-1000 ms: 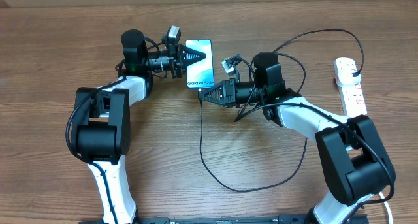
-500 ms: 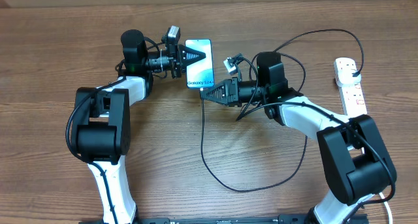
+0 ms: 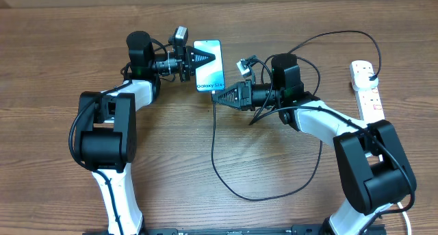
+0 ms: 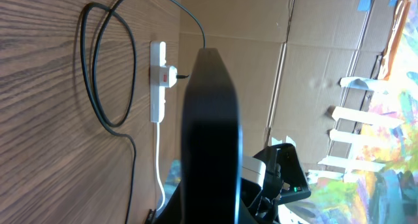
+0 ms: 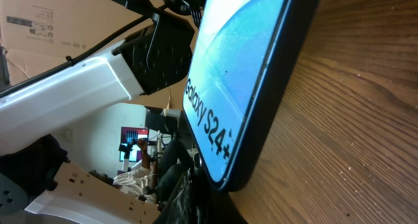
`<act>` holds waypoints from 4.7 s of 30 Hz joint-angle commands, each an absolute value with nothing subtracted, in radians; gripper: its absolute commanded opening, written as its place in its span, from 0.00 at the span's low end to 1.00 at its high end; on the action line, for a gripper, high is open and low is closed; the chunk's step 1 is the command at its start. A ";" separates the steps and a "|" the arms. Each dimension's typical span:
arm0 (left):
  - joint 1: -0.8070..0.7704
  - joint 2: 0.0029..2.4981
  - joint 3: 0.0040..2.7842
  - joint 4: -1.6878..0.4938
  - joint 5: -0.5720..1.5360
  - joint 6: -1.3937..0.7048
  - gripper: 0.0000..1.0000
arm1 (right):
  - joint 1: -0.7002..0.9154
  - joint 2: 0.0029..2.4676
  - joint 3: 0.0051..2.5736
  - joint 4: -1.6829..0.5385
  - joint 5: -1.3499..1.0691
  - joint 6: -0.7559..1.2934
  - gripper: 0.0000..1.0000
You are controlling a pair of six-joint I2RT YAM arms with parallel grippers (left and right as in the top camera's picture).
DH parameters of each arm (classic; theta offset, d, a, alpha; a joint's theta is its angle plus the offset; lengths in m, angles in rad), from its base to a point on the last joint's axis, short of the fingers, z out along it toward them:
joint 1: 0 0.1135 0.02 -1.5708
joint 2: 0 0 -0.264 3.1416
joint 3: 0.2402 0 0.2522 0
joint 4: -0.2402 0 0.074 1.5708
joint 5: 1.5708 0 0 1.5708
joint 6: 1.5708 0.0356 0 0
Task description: Plug charger to phone and switch on socket
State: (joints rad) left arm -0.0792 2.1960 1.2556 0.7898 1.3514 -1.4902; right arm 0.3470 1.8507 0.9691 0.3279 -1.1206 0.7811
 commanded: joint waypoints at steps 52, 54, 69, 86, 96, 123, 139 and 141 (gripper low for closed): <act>-0.099 2.193 1.281 0.813 1.382 -1.470 0.04 | 0.358 1.860 0.966 0.330 -1.119 0.789 0.04; -0.099 2.193 1.281 0.813 1.384 -1.469 0.04 | 0.358 1.860 0.966 0.332 -1.119 0.789 0.04; -0.098 2.193 1.281 0.813 1.388 -1.458 0.04 | 0.336 1.860 0.966 0.332 -1.127 0.789 0.04; -0.099 2.193 1.281 0.821 1.390 -1.458 0.05 | 0.336 1.860 0.966 0.332 -1.119 0.790 0.04; -0.100 2.193 1.281 0.857 1.420 -1.462 0.04 | 0.336 1.860 0.966 0.336 -1.111 0.808 0.04; -0.086 2.193 1.281 0.873 1.378 -1.475 0.05 | 0.336 1.860 0.965 0.340 -1.174 0.810 0.04; -0.081 2.193 1.281 0.873 1.369 -1.481 0.05 | 0.341 1.860 0.965 0.328 -1.154 0.800 0.04; -0.083 2.193 1.281 0.873 1.367 -1.483 0.04 | 0.342 1.860 0.965 0.328 -1.149 0.800 0.04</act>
